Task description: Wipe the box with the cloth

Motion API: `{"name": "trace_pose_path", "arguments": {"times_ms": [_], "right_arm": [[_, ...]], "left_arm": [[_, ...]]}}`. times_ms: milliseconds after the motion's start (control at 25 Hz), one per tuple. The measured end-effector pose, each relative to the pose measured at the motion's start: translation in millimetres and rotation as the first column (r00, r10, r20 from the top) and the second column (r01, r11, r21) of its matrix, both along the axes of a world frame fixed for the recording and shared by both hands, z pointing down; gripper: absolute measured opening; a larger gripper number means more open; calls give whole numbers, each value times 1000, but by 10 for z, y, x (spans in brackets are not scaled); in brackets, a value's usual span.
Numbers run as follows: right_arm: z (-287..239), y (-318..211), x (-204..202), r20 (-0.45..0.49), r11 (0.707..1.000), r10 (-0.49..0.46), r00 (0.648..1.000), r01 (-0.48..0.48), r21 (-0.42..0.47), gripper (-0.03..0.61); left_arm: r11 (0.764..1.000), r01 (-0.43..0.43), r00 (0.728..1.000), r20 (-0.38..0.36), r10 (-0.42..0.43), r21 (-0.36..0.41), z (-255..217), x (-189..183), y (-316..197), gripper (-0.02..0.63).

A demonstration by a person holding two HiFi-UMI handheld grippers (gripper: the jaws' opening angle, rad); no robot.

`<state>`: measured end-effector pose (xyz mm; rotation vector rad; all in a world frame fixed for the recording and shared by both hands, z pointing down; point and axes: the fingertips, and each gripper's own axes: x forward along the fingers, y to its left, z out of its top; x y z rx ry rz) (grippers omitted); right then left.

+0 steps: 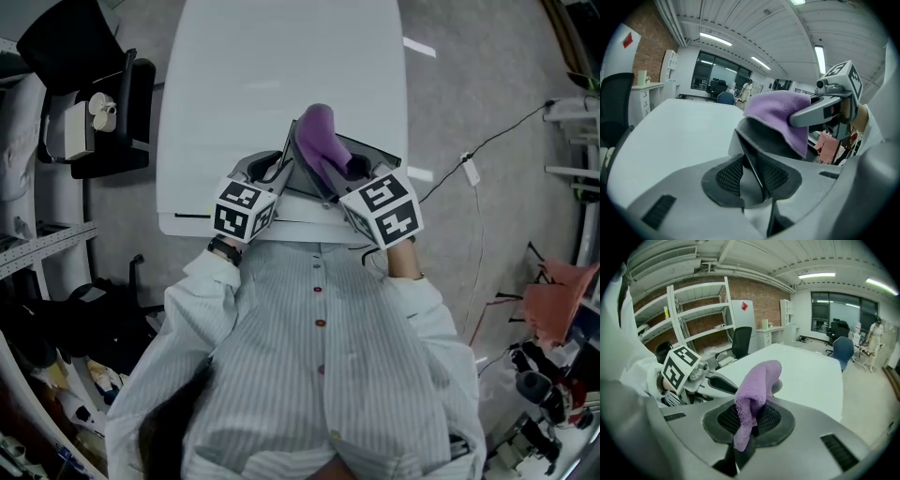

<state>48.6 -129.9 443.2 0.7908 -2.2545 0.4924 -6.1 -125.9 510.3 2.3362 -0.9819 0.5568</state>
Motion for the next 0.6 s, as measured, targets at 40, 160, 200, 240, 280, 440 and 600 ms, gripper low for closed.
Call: {"name": "trace_pose_path", "arguments": {"times_ms": [40, 160, 200, 240, 280, 440, 600], "right_arm": [[27, 13, -121, 21, 1000, -17, 1000, 18, -14, 44], [207, 24, -315, 20, 997, -27, 999, 28, -69, 44], [279, 19, -340, 10, 996, -21, 1000, 22, -88, 44], [348, 10, -352, 1, 994, -13, 1000, 13, -106, 44], [411, 0, -357, -8, 993, -5, 1000, 4, -120, 44], [562, -16, -373, -51, 993, 5, 999, -11, -119, 44], [580, -6, -388, -108, 994, -17, 994, 4, -113, 44]], "left_arm": [[1000, 2, 1000, -6, -2, 0, 5, -6, 1, 81], [1000, 3, 1000, -17, -3, 1, 9, -13, 6, 81], [1000, 1, 1000, -19, -1, 0, 9, -15, 7, 81], [1000, -1, 1000, -21, 1, 0, 10, -19, 6, 82], [1000, -4, 1000, -24, 4, -2, 11, -22, 1, 83], [1000, -9, 999, -35, 9, -4, 14, -34, -11, 86], [1000, -8, 999, -41, 8, -4, 19, -39, -7, 87]]}}
